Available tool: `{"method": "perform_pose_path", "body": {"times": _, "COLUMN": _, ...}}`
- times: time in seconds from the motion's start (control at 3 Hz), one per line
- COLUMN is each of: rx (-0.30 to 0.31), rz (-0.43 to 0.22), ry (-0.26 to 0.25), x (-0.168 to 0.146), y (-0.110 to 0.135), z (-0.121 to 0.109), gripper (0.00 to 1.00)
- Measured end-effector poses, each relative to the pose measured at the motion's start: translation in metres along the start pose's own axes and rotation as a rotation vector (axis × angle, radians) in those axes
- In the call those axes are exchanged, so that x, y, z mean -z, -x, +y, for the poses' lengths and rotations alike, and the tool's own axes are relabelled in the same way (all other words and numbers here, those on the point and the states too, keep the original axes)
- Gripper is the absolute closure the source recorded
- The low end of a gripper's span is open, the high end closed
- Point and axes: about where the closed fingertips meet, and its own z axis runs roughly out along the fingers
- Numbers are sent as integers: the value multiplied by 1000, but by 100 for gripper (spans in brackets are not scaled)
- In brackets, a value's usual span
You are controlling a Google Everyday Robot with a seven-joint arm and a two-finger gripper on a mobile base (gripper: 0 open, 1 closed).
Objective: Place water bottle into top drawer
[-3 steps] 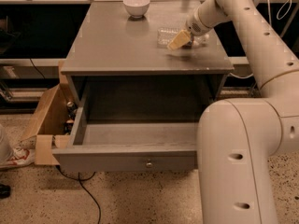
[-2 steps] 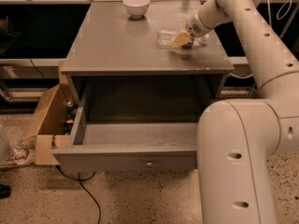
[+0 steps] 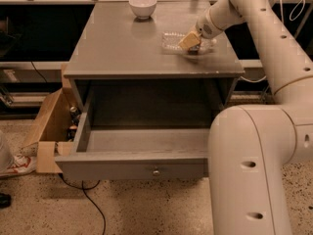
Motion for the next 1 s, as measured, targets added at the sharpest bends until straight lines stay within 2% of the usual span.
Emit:
{"method": "perform_pose_path", "body": {"times": 0.33, "rx": 6, "rz": -60, "ry": 38, "x": 12, "y": 8, "z": 11, "gripper": 100}}
{"method": "perform_pose_path", "body": {"times": 0.67, "rx": 55, "rz": -187, "ry": 82, "x": 53, "y": 25, "z": 33, "gripper": 100}}
{"method": "perform_pose_path", "body": {"times": 1.0, "rx": 102, "rz": -252, "ry": 128, "x": 82, "y": 19, "z": 60, "gripper": 100}}
